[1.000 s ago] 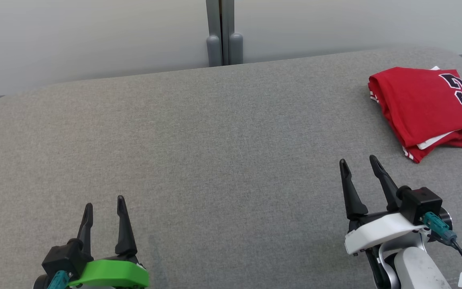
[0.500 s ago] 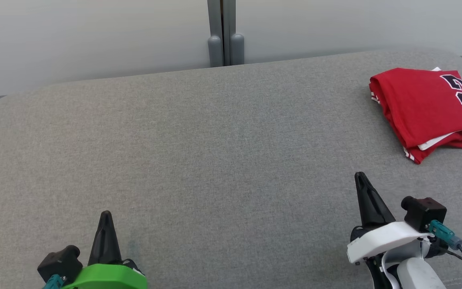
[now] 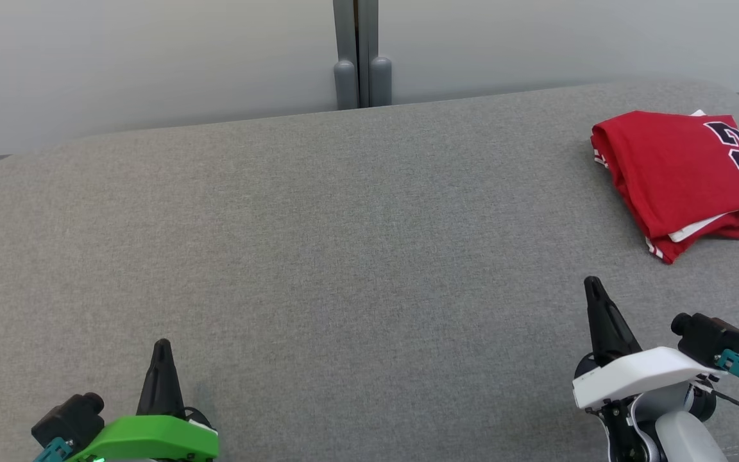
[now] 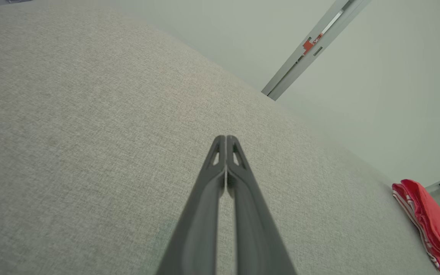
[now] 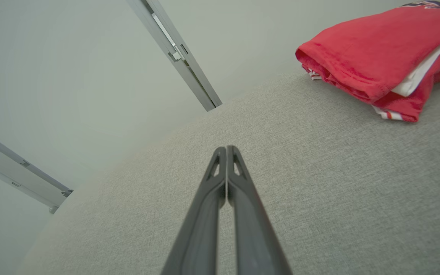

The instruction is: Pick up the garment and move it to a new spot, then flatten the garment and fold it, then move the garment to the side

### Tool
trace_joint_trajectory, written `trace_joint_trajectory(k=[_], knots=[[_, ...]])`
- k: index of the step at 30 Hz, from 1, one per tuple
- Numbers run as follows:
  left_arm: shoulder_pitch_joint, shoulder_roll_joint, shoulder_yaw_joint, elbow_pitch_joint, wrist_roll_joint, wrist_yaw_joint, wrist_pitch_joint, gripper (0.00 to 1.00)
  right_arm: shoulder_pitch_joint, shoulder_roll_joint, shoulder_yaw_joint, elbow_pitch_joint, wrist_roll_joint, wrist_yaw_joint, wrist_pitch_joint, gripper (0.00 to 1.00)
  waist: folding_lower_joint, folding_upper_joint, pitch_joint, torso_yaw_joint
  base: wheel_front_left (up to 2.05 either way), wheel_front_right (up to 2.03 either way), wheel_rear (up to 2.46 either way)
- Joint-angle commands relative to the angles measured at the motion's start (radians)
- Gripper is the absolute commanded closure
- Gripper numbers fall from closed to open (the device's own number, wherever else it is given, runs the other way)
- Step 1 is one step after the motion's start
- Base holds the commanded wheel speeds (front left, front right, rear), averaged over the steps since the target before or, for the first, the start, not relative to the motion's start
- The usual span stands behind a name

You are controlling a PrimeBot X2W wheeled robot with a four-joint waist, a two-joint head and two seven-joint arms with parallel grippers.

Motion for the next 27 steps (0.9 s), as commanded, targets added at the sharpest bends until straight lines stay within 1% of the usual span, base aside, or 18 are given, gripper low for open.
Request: trace_joint_trajectory(k=[1,11,27], knots=[[-0.034,0.010,0.010,-0.009,-0.036,-0.008,0.007,1.00,-0.018,-0.007,-0.006,-0.016,0.042,0.000,0.009,1.00,0.0000,0.0000,-0.001,0.000,0.00,0.00,0.00],[-0.050,0.013,0.030,-0.004,-0.170,-0.030,0.045,1.00,-0.020,-0.011,-0.022,-0.017,0.196,0.000,0.043,1.00,0.0000,0.0000,-0.005,0.002,0.00,0.00,0.00],[-0.071,0.015,0.060,0.005,-0.351,-0.059,0.098,1.00,-0.022,-0.014,-0.045,-0.018,0.404,-0.001,0.092,1.00,0.0000,0.0000,-0.011,0.004,0.00,0.00,0.00]])
